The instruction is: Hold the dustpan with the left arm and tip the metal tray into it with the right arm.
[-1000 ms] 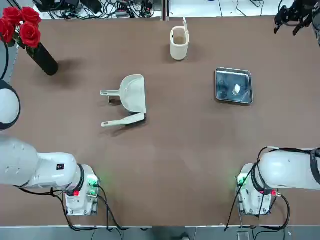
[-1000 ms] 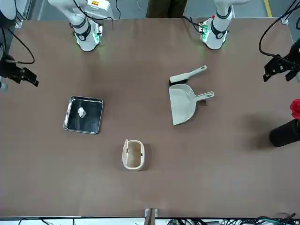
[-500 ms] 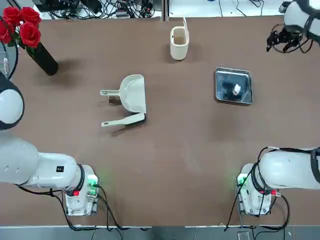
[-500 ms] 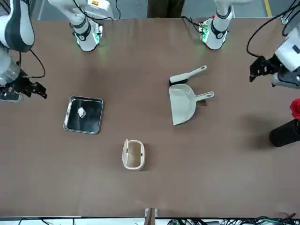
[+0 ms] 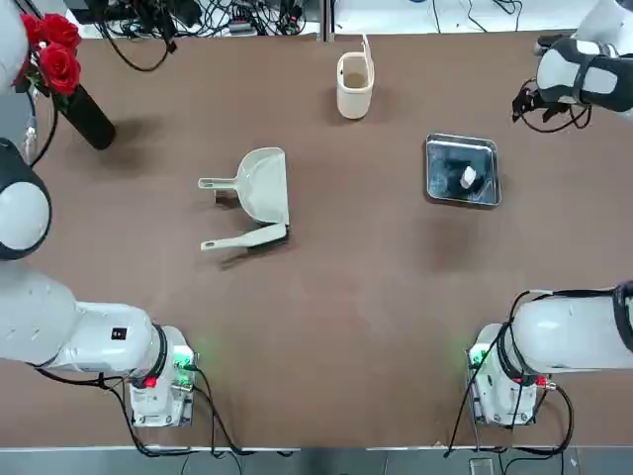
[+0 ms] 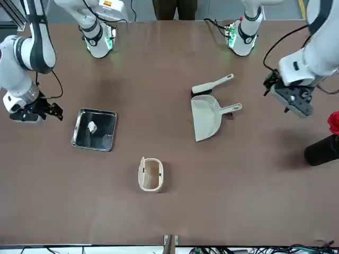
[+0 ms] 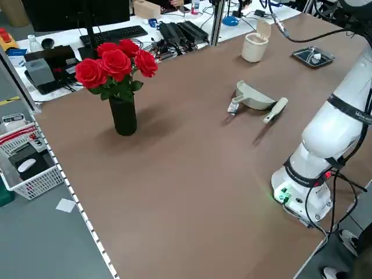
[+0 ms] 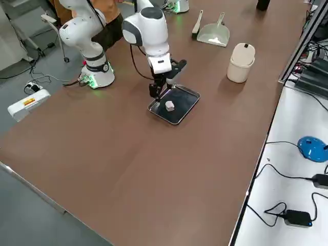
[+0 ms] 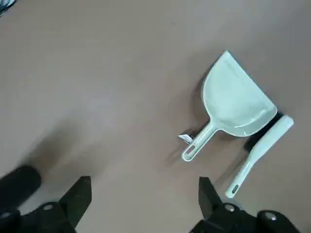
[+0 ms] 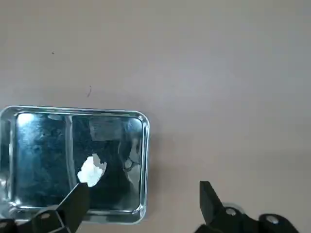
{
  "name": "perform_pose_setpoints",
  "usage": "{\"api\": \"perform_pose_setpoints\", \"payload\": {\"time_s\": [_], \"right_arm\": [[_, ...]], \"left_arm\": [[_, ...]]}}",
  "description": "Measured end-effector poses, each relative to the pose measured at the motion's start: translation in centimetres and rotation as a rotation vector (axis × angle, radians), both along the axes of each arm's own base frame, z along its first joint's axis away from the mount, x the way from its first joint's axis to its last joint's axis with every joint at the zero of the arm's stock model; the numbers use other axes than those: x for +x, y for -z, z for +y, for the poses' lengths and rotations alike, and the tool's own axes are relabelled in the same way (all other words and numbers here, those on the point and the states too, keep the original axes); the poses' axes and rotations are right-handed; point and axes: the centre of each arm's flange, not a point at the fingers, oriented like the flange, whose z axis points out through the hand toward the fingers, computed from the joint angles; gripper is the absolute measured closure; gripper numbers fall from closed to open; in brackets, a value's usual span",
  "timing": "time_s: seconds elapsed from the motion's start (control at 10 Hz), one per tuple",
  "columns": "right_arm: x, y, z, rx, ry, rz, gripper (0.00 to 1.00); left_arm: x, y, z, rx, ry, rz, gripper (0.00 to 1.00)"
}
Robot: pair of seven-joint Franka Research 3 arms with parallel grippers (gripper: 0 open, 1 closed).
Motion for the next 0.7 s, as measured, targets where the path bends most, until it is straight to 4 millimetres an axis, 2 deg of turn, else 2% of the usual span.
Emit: {"api": "perform_pose_setpoints", "payload": {"time_s": [0.3,0.4,0.7], "right_arm": [[0.0,4.7,-0.1,-0.013,-0.001,-0.003,0.0],[-0.2,6.1,0.0,-0.016,-0.002,0.001,0.0],[-0.3,8.8,0.0,-0.02,-0.005,0.024,0.0]], "left_arm": [[-1.4,5.0,-2.9,0.011,0.132,0.042,0.01],[-1.8,6.4,-3.2,0.021,0.169,0.048,0.03],[-3.0,11.6,-5.2,0.06,0.401,0.027,0.05]]}}
